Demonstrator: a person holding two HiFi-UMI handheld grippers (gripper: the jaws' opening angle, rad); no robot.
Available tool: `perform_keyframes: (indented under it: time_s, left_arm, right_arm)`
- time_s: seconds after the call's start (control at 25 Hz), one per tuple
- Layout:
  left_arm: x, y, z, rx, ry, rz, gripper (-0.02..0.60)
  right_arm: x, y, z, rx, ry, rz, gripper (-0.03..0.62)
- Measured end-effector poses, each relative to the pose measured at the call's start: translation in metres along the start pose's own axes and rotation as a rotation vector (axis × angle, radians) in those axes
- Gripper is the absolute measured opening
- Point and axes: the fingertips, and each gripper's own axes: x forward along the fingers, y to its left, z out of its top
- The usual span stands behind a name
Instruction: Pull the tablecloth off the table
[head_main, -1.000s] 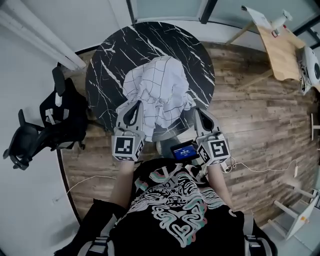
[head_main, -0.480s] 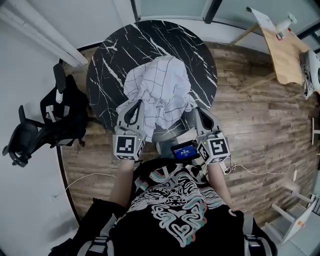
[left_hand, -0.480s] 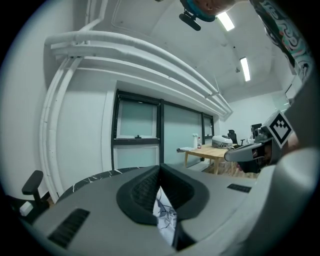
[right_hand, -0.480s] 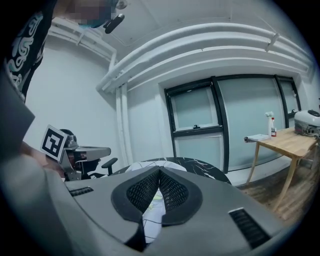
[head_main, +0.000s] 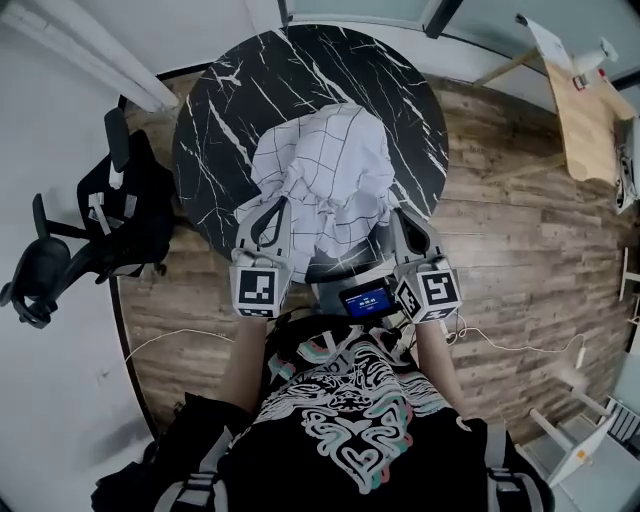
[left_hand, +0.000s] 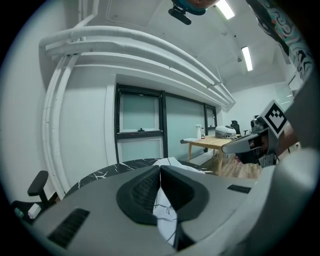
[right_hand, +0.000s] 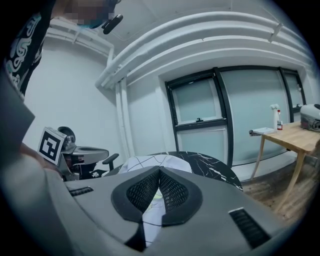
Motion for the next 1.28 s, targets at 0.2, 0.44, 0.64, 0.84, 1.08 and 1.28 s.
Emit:
perform_keyframes:
  time_s: [0.2,0.44,0.64,0.84,1.08,1.28]
  left_arm:
    - [0.011,0.005,-0.012,0.057,0.034,-0.001,0.023]
    - [0.025,0.001,-0.030,0.033,0.082,-0.059,0.120]
    - [0.037,-0.002,-0.048,0.037,0.143,-0.104,0.196]
    - [0.049,0.000,-0.064,0.034,0.196,-0.116,0.284]
    - [0.059,0.000,-0.082,0.058,0.259,-0.136,0.365]
    - [0.069,0.003,-0.092,0.032,0.294,-0.143,0.402]
  right_arm:
    - [0.022,-0.001,-0.007,-0.033,0.050,0.027,0.020]
    - [0.043,-0.007,-0.020,-0.041,0.114,0.044,0.081]
    - [0.061,-0.011,-0.032,-0.001,0.164,0.069,0.133]
    - [0.076,-0.017,-0.043,0.033,0.208,0.070,0.221]
    - [0.093,-0.021,-0.057,0.052,0.264,0.074,0.331]
    - [0.106,-0.026,-0.062,0.049,0.291,0.083,0.360]
